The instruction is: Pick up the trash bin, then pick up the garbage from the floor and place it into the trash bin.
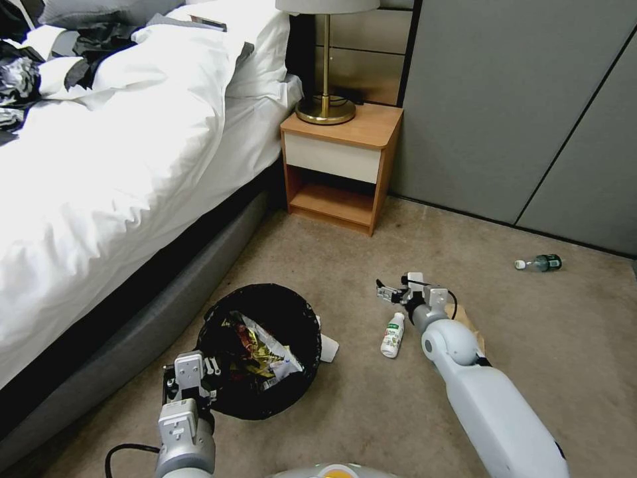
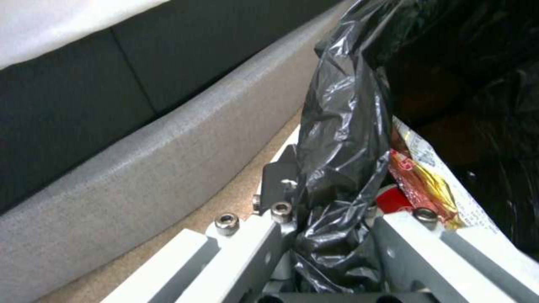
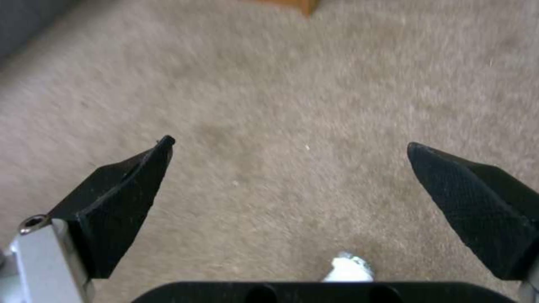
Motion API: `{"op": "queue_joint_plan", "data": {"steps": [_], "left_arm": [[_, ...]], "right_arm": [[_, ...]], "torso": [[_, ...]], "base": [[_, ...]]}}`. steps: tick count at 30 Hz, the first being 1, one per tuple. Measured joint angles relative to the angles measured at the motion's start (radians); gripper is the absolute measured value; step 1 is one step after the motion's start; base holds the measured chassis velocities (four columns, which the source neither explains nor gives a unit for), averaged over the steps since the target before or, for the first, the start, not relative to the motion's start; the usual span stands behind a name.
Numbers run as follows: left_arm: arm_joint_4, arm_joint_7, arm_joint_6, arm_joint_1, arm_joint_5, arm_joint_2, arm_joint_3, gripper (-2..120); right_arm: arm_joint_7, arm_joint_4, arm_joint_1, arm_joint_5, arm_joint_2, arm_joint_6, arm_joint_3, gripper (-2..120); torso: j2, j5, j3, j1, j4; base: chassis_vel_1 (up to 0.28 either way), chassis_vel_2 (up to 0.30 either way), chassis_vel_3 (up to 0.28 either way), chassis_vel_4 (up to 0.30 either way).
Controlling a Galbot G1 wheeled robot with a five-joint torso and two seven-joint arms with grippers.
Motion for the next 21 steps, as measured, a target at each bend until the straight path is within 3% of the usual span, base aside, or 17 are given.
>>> {"op": "queue_joint_plan", "data": {"steps": [1, 7, 21], "left_arm": [[0.0, 0.0, 0.0, 0.0, 0.0, 0.0, 0.0, 1], [0.0, 0.0, 0.0, 0.0, 0.0, 0.0, 0.0, 1], [0.0, 0.0, 0.0, 0.0, 0.0, 0.0, 0.0, 1]], "right_arm": [[-0.009, -0.078, 0.032, -0.023, 0.012, -0.011, -0.004, 100], [-0.04, -0.23, 0.072, -0.095, 0.042, -0.017, 0.0, 100], [-0.067, -0.409, 0.097, -0.221, 0.098, 0.044, 0.037, 100]], "torso": [[0.0, 0.0, 0.0, 0.0, 0.0], [0.0, 0.0, 0.0, 0.0, -0.0001], [0.0, 0.0, 0.0, 0.0, -0.0001]], "base": [[0.0, 0.0, 0.0, 0.0], [0.0, 0.0, 0.0, 0.0], [0.0, 0.0, 0.0, 0.0]]}}
